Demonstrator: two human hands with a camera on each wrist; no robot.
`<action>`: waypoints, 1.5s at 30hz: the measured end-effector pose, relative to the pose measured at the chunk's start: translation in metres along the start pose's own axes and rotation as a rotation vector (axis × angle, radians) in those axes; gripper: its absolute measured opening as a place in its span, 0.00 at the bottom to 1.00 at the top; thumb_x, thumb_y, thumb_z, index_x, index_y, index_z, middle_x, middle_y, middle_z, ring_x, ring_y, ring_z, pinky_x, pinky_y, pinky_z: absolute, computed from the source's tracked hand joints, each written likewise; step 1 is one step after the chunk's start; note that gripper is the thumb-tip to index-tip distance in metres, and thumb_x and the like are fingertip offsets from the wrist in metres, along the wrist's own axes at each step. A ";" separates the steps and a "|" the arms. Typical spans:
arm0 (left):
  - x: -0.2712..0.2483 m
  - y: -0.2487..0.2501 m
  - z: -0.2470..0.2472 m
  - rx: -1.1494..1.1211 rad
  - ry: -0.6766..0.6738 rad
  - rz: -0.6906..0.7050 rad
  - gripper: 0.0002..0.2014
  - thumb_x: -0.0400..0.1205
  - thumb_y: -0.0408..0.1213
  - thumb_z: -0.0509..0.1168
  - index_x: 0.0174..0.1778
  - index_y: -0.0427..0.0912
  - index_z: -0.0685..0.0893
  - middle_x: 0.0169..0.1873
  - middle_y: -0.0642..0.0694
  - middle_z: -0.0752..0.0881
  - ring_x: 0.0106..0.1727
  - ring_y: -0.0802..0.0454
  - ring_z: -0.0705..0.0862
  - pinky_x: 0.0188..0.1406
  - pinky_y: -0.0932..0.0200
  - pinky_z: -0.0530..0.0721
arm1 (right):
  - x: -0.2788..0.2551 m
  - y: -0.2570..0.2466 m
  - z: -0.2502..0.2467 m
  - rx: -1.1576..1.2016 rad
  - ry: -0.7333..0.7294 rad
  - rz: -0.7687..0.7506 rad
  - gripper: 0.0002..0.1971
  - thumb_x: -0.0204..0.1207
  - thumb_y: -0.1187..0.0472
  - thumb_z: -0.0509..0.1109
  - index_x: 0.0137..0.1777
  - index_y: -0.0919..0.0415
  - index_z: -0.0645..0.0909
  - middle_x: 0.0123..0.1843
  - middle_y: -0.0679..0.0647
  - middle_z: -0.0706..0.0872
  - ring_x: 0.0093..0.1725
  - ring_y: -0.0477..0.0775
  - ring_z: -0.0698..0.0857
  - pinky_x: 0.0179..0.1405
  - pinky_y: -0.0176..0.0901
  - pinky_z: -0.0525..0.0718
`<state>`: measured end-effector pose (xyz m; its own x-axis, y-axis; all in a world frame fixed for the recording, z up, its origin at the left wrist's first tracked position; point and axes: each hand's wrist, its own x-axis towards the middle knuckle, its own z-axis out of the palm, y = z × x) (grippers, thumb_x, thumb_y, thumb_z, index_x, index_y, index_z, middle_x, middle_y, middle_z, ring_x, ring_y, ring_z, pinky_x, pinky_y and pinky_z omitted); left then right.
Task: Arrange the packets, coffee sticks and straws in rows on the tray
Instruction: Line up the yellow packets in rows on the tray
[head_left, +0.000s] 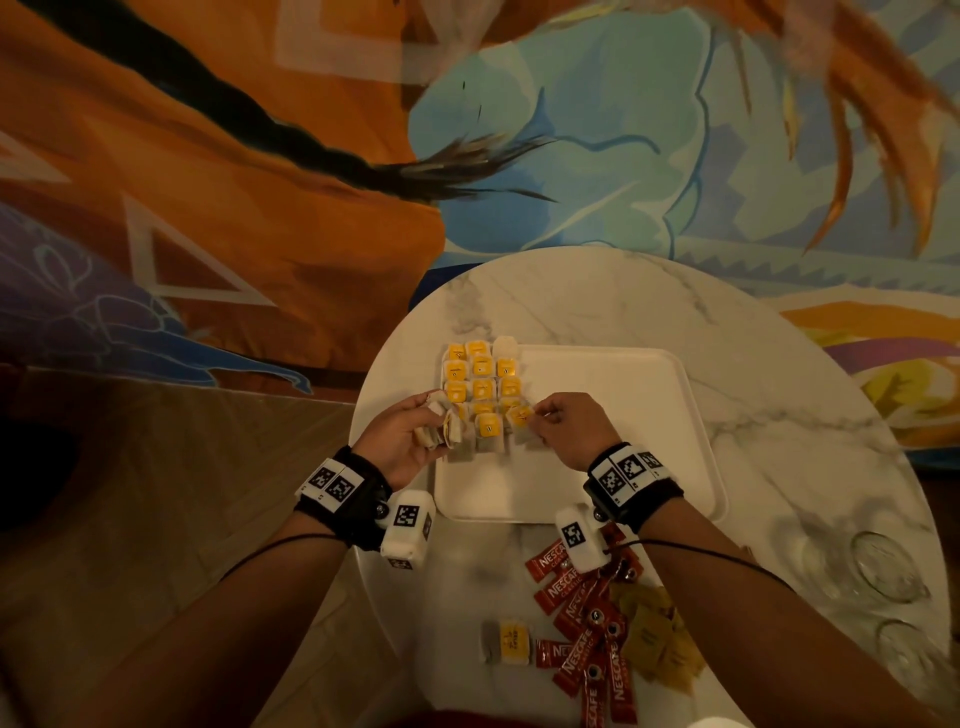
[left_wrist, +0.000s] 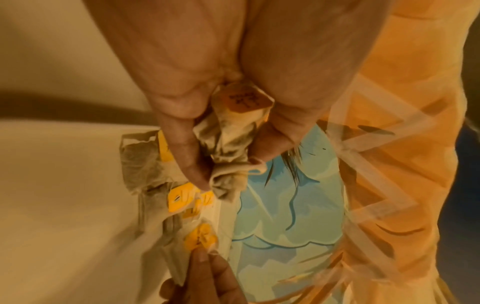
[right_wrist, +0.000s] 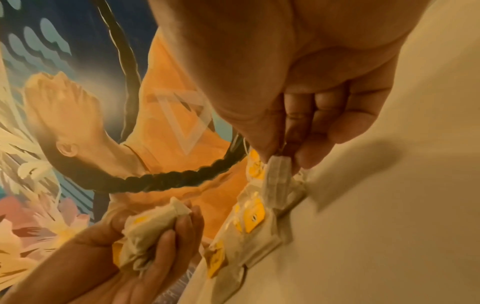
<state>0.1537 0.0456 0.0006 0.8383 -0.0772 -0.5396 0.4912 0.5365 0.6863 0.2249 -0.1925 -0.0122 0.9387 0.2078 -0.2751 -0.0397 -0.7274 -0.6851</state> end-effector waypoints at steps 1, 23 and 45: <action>0.000 0.000 -0.001 -0.002 0.004 0.005 0.18 0.82 0.21 0.56 0.60 0.41 0.85 0.54 0.39 0.89 0.52 0.44 0.90 0.58 0.45 0.84 | 0.000 0.000 0.002 -0.017 -0.013 0.027 0.05 0.77 0.54 0.75 0.47 0.54 0.88 0.41 0.52 0.91 0.45 0.54 0.90 0.49 0.46 0.87; 0.000 -0.007 0.003 0.033 0.031 0.045 0.20 0.81 0.18 0.60 0.64 0.44 0.82 0.51 0.43 0.88 0.51 0.47 0.88 0.47 0.50 0.85 | -0.016 -0.027 0.011 0.071 -0.069 -0.114 0.06 0.77 0.49 0.72 0.45 0.49 0.84 0.42 0.47 0.88 0.42 0.49 0.86 0.43 0.46 0.83; -0.008 -0.016 0.016 0.153 0.017 0.061 0.13 0.82 0.32 0.69 0.63 0.42 0.85 0.49 0.45 0.90 0.46 0.51 0.88 0.43 0.58 0.84 | -0.035 -0.041 -0.002 0.169 -0.172 -0.412 0.04 0.75 0.58 0.79 0.49 0.55 0.91 0.47 0.45 0.92 0.46 0.43 0.87 0.52 0.45 0.86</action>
<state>0.1434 0.0239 0.0018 0.8644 -0.0335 -0.5017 0.4706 0.4052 0.7838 0.1943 -0.1716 0.0267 0.8182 0.5722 -0.0558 0.2552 -0.4485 -0.8566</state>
